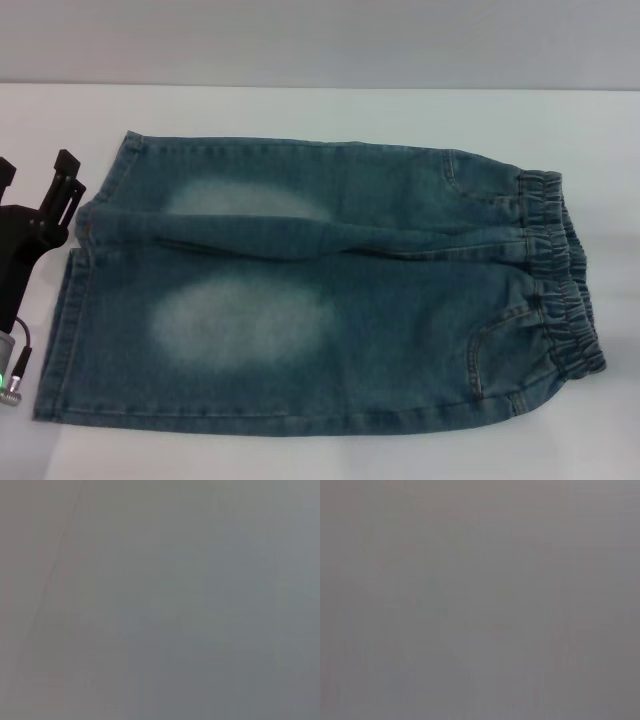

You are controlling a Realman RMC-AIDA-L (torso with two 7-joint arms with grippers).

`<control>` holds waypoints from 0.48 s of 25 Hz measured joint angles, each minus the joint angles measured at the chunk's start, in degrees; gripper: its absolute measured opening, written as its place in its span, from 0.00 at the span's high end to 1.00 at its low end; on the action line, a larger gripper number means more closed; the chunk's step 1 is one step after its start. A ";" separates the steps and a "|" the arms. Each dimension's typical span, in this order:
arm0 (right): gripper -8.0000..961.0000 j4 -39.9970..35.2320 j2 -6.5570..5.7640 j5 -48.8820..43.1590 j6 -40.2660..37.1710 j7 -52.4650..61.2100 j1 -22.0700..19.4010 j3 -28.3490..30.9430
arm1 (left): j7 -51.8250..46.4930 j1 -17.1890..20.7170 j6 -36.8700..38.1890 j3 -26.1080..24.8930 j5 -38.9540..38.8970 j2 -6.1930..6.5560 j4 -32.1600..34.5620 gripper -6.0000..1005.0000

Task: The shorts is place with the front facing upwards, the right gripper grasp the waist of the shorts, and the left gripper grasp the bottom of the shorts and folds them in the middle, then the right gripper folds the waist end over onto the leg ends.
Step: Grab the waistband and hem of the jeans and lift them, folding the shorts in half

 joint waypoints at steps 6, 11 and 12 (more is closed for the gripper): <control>0.14 0.31 -0.04 0.18 -0.11 0.03 -0.42 0.21 | 0.42 -0.27 -0.11 0.54 -0.08 0.11 0.46 0.18; 0.14 0.73 0.03 0.27 -0.11 0.07 -0.57 0.84 | 0.17 -0.80 -1.26 1.22 0.07 0.21 0.17 0.18; 0.14 0.74 0.03 0.28 -0.11 0.14 -0.59 0.95 | 0.07 -0.91 -1.27 1.47 0.10 0.30 0.19 0.19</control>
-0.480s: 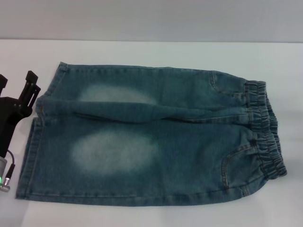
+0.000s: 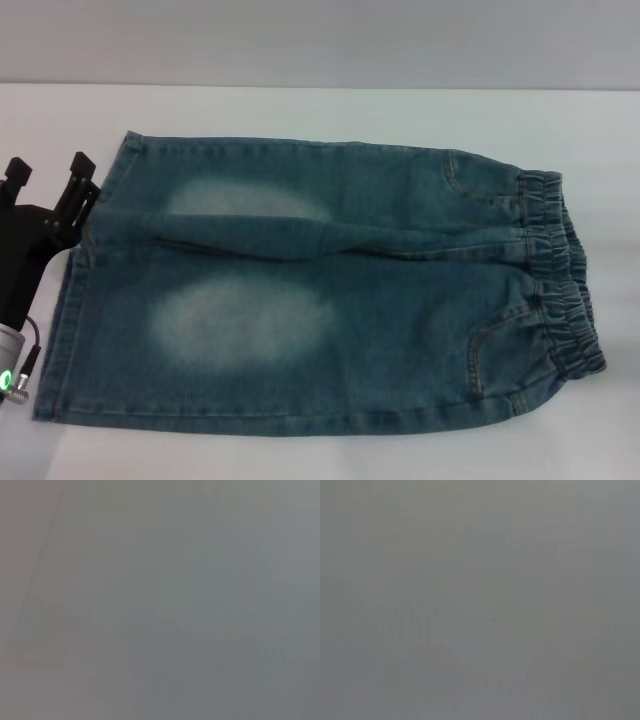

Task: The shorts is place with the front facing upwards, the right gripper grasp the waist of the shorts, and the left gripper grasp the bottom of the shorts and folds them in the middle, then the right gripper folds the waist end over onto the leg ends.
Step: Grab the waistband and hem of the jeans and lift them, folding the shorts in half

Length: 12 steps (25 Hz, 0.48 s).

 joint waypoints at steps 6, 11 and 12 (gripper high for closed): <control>0.14 0.08 -0.06 0.03 0.71 0.73 0.00 1.27 | -5.29 -2.46 0.62 0.93 4.34 1.27 2.61 0.19; 0.14 -0.02 -0.18 0.02 0.82 0.85 0.12 2.76 | -26.45 -9.43 1.65 3.06 14.07 5.16 12.32 0.19; 0.14 -0.10 -0.20 0.03 0.82 0.85 0.10 3.14 | -32.01 -10.98 2.07 4.77 15.64 6.32 14.44 0.19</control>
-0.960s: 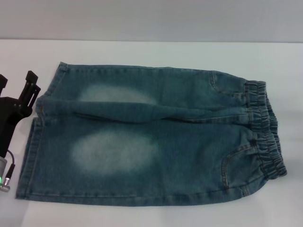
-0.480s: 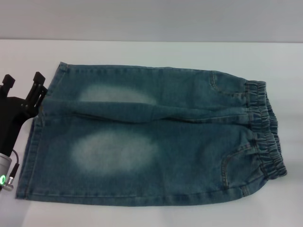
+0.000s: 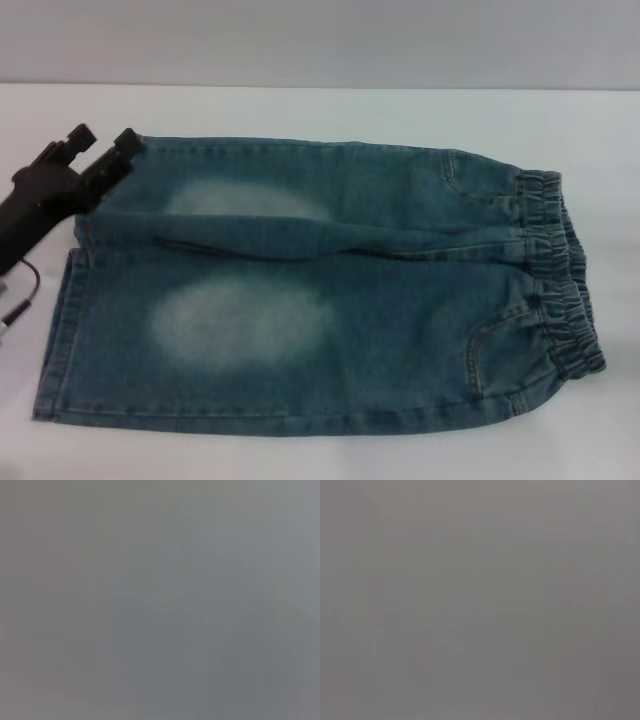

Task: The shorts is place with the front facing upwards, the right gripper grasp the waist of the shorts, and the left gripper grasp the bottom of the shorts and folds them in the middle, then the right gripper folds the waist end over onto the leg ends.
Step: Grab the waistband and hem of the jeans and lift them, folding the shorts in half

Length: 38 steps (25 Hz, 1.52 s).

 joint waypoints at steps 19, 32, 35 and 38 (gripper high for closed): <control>0.14 -6.28 -0.46 0.00 11.49 1.13 -0.07 8.96 | -68.32 -8.36 17.88 55.22 2.07 4.75 35.94 0.21; 0.15 -8.71 -0.71 0.07 18.02 1.26 1.72 10.83 | -87.63 -2.56 20.59 58.61 2.10 8.78 37.27 0.22; 0.15 -8.73 -0.71 0.09 18.05 1.26 1.87 10.76 | -88.57 -1.53 20.66 58.59 2.10 9.75 36.60 0.22; 0.15 -8.77 -0.71 0.09 18.07 1.26 2.09 10.62 | -89.04 -0.80 20.79 59.09 2.20 10.26 36.03 0.22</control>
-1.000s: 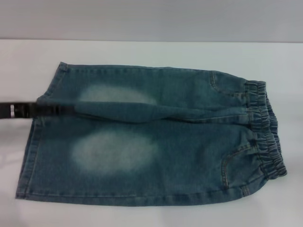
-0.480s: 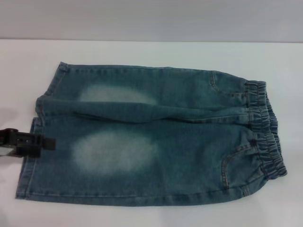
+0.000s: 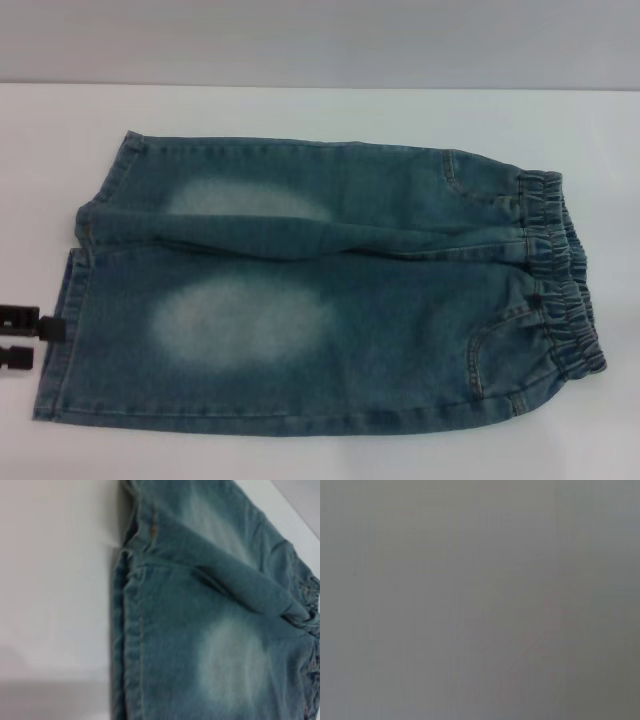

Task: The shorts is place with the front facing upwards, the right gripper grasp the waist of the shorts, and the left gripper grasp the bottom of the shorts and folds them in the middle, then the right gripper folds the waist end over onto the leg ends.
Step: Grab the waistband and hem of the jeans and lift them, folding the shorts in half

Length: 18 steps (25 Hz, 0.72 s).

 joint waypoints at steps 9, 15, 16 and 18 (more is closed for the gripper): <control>0.15 -0.08 0.00 -0.54 0.00 -0.40 0.50 -0.43 | 0.26 1.49 0.39 1.04 1.84 -0.65 -0.08 0.23; 0.14 -0.09 0.00 -0.89 -0.14 -0.37 0.69 -0.53 | 1.55 1.58 0.27 1.07 2.85 -1.22 -0.15 0.23; 0.14 -0.08 0.00 -1.13 -0.17 -0.38 0.72 -0.64 | 1.85 1.58 0.29 1.10 2.90 -1.25 -0.37 0.23; 0.14 -0.08 0.00 -1.50 -0.13 -0.38 0.95 -1.01 | 2.09 1.47 0.28 1.34 2.94 -1.29 -1.00 0.24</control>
